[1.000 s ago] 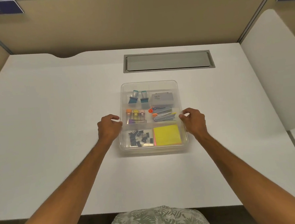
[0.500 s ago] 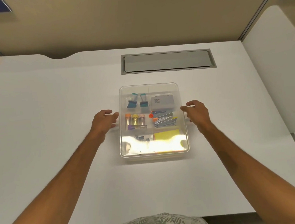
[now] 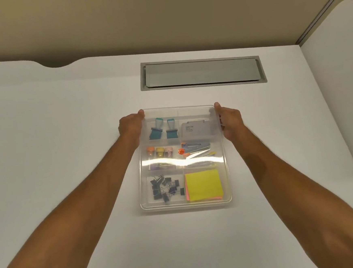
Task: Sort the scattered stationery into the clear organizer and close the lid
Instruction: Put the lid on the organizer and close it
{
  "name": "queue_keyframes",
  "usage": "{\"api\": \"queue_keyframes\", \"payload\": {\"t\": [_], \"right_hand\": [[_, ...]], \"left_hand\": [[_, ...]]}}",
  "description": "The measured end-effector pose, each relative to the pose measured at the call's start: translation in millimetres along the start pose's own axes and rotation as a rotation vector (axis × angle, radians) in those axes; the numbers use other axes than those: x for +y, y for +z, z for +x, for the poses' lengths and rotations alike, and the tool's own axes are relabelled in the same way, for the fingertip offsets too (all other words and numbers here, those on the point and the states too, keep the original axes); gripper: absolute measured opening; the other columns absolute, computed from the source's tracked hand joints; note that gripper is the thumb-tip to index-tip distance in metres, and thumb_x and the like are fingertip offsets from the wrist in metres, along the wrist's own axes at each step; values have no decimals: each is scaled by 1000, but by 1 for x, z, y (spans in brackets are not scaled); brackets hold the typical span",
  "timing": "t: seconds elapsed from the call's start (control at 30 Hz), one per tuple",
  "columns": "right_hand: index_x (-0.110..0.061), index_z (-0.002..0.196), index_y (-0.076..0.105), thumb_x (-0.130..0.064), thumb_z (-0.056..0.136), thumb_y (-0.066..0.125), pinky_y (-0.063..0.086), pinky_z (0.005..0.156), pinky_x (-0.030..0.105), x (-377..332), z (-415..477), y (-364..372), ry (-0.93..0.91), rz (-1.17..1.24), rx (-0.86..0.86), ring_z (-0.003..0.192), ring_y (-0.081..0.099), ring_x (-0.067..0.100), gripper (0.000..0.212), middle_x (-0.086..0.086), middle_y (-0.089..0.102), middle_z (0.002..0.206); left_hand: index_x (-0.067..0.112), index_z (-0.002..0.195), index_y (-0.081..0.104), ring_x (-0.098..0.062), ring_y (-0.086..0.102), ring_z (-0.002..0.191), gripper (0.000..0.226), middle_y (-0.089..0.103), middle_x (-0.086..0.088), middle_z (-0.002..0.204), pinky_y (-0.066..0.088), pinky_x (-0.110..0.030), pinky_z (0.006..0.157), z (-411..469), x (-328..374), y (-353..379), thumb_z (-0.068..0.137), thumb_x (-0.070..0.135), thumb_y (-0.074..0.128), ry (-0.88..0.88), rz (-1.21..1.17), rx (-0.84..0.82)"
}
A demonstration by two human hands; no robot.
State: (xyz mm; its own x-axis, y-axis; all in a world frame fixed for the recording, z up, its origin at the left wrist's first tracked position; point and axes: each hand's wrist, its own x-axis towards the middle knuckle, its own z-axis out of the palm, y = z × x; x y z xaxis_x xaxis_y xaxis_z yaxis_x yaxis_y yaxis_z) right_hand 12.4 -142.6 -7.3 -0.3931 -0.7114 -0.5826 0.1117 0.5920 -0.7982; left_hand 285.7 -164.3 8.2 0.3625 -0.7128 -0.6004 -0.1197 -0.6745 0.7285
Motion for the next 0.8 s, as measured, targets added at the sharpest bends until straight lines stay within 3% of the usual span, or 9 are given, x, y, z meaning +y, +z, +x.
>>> {"api": "queue_keyframes", "payload": {"t": [0.1, 0.2, 0.3, 0.4, 0.5, 0.63, 0.7, 0.8], "right_hand": [[-5, 101, 67, -40, 90, 67, 57, 82, 41, 1, 7, 3, 24, 23, 20, 88, 62, 29, 37, 11, 65, 95], [-2, 106, 67, -40, 89, 68, 54, 91, 47, 1, 12, 7, -8, -22, 68, 99, 64, 33, 42, 12, 67, 100], [-3, 97, 68, -41, 86, 69, 56, 86, 45, 4, 16, 7, -19, -65, 100, 90, 64, 29, 39, 11, 67, 92], [-16, 78, 64, -41, 84, 68, 55, 77, 39, 4, 16, 7, -42, -96, 91, 75, 61, 19, 26, 0, 64, 75], [-8, 89, 66, -42, 81, 70, 58, 80, 43, -1, 16, 7, -9, -128, 103, 84, 65, 24, 35, 8, 68, 88], [-13, 88, 67, -55, 88, 60, 56, 73, 39, 2, -2, -5, -111, -270, 41, 88, 64, 25, 42, 8, 68, 96], [-14, 100, 69, -57, 88, 59, 57, 76, 40, 15, -24, -17, -176, -350, 6, 90, 65, 24, 45, 5, 68, 100], [-16, 99, 69, -49, 85, 68, 54, 65, 35, 47, -61, -37, -153, -392, -72, 82, 64, 22, 36, 3, 69, 92]], "left_hand": [[11, 103, 65, -24, 64, 90, 40, 66, -7, 99, 56, -35, 85, 9, -1, 2, 81, 44, 70, -55, -19, 37], [10, 103, 65, -25, 65, 93, 40, 67, -8, 103, 56, -36, 88, 15, -4, 1, 79, 41, 73, -55, -25, 66], [10, 104, 66, -24, 66, 94, 40, 68, -8, 103, 57, -37, 88, 17, -6, 3, 78, 39, 75, -57, -47, 78], [10, 106, 65, -25, 66, 96, 40, 68, -8, 105, 56, -38, 89, 15, -6, 3, 79, 38, 75, -55, -46, 68], [12, 110, 64, -25, 64, 99, 42, 66, -7, 108, 55, -38, 91, 12, -4, 1, 82, 43, 72, -45, -35, 40], [21, 85, 60, -23, 63, 96, 29, 65, -4, 103, 54, -37, 90, -6, -13, -8, 90, 50, 58, 46, 57, -33], [17, 99, 65, -22, 64, 99, 31, 67, -3, 111, 53, -40, 93, -18, -31, -20, 90, 47, 61, 108, 84, -141], [14, 120, 64, -24, 65, 104, 44, 69, -2, 113, 52, -44, 96, -41, -70, -48, 86, 41, 69, 115, 143, -239]]}}
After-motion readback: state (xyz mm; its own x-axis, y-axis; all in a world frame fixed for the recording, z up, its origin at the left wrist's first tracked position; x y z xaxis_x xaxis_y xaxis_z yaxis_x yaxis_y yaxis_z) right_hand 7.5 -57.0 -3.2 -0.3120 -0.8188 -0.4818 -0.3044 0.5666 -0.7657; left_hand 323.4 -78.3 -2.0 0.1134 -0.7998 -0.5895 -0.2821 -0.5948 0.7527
